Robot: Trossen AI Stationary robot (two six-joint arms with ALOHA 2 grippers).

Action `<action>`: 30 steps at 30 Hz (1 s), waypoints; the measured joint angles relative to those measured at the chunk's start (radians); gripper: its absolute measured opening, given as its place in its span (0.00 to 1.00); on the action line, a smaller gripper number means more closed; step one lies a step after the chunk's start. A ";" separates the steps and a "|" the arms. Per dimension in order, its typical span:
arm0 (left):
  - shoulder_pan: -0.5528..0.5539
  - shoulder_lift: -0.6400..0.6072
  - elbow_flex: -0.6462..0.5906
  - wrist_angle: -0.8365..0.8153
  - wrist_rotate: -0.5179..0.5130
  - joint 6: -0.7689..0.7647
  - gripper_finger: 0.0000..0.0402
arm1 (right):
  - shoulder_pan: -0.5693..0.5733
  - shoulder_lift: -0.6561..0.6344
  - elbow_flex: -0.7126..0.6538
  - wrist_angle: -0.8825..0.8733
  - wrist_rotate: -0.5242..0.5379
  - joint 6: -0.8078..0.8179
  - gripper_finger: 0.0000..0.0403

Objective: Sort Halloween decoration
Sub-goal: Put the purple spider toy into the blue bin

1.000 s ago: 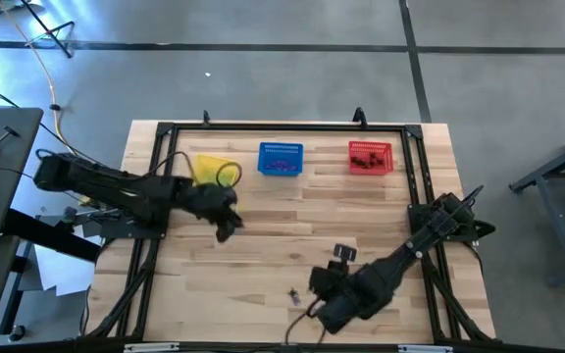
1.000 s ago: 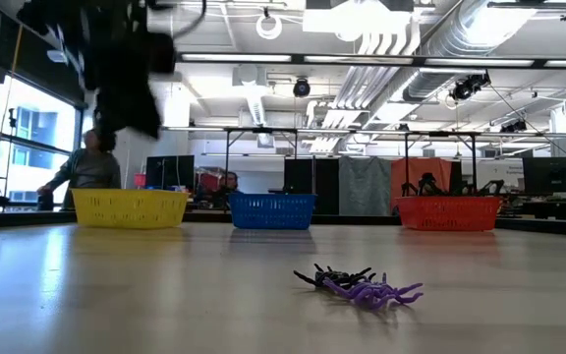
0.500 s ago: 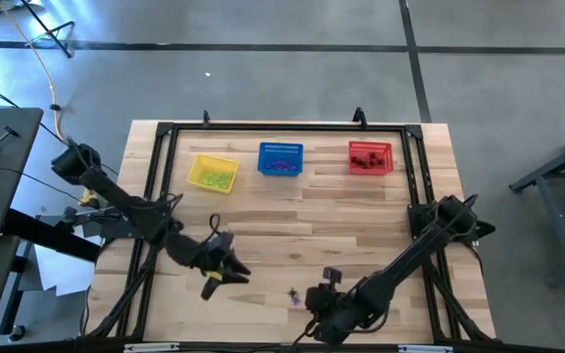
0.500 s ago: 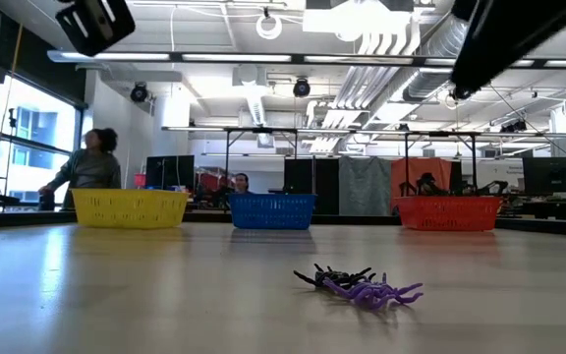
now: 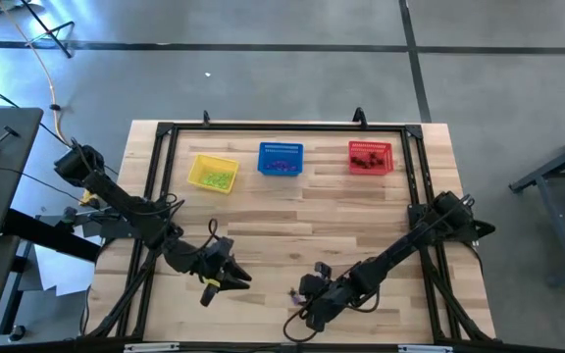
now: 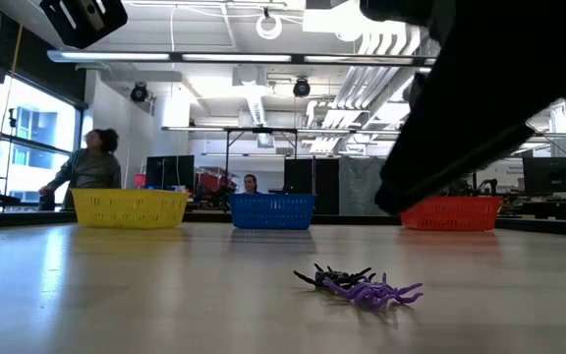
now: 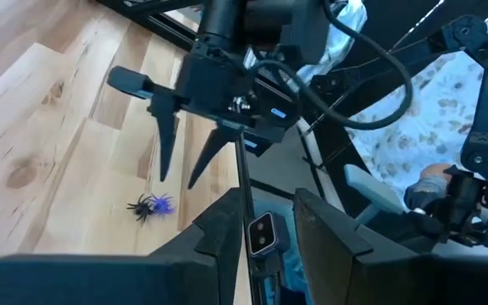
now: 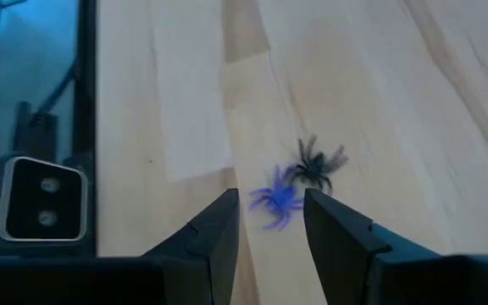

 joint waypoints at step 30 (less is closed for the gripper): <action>0.000 0.000 0.000 -0.001 -0.001 0.002 0.23 | -0.059 0.091 -0.020 0.072 -0.020 -0.028 0.19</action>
